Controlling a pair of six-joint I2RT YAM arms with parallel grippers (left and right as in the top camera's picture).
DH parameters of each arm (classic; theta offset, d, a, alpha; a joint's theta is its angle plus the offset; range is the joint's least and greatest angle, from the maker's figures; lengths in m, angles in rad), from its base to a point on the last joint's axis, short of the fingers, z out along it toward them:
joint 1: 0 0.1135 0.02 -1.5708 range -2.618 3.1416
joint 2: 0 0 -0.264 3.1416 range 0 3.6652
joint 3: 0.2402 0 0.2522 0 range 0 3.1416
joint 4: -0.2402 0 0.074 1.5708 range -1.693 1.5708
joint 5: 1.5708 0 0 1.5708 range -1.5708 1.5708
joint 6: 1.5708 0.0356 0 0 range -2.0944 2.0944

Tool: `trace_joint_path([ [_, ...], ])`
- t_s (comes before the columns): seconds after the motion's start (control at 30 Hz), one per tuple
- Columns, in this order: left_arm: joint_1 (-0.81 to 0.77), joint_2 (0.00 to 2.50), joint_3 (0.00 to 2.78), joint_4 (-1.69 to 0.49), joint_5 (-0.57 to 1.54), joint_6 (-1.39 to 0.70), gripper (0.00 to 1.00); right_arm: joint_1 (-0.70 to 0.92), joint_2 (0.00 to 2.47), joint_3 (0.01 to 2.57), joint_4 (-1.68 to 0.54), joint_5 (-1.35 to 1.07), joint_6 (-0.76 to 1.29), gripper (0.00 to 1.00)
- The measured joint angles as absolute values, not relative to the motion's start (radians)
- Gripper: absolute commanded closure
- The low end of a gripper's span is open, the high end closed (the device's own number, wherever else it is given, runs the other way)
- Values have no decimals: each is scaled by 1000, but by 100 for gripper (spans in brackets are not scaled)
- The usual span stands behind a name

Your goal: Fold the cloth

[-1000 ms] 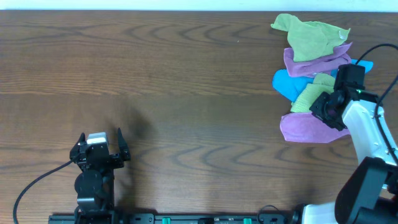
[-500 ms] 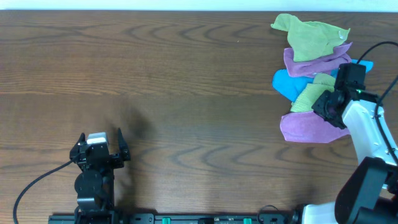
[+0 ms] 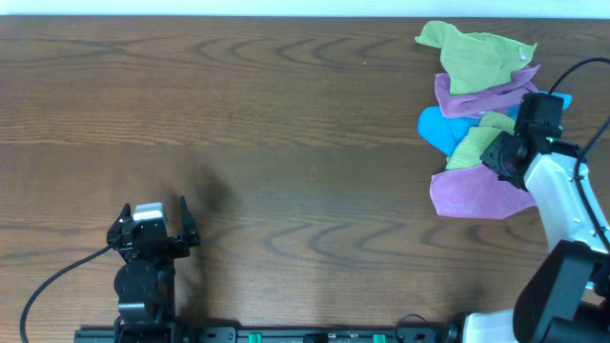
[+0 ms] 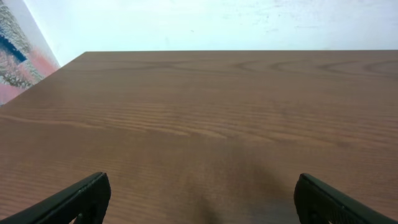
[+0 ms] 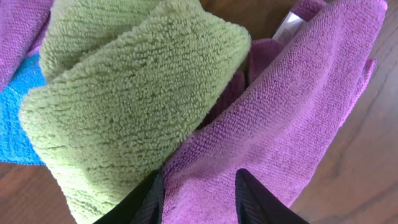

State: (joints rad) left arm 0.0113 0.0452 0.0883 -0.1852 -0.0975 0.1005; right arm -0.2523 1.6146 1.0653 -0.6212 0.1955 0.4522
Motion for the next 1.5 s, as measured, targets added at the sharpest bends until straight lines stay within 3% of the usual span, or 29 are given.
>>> trace_joint_path([
  [0.2, 11, 45, 88, -185, -97, 101, 5, -252, 1661, 1065, -617, 195, 439, 75],
  [0.27, 11, 45, 88, -185, -97, 101, 5, -252, 1679, 1065, -618, 194, 432, 87],
  [0.4, 11, 45, 88, -185, -97, 101, 5, -252, 1686, 1065, -627, 192, 432, 98],
  [0.73, 11, 45, 88, -185, -97, 101, 5, -252, 1681, 1065, -682, 186, 432, 99],
  [0.77, 11, 45, 88, -185, -97, 101, 5, -252, 1674, 1065, -687, 183, 432, 91],
  [0.8, 11, 45, 88, -185, -97, 101, 5, -252, 1663, 1065, -691, 179, 431, 67],
  [0.83, 11, 45, 88, -185, -97, 101, 5, -252, 1649, 1065, -691, 179, 427, 50],
  [1.13, 11, 45, 88, -185, -97, 101, 5, -276, 1602, 1069, -709, 229, 353, 39],
  [1.27, 11, 45, 88, -185, -97, 101, 5, -294, 1623, 1069, -693, 237, 300, 47],
  [1.43, 11, 45, 88, -185, -97, 101, 5, -295, 1675, 1070, -650, 216, 257, 47],
  [1.5, 11, 45, 88, -185, -97, 101, 5, -295, 1702, 1070, -641, 210, 244, 54],
])
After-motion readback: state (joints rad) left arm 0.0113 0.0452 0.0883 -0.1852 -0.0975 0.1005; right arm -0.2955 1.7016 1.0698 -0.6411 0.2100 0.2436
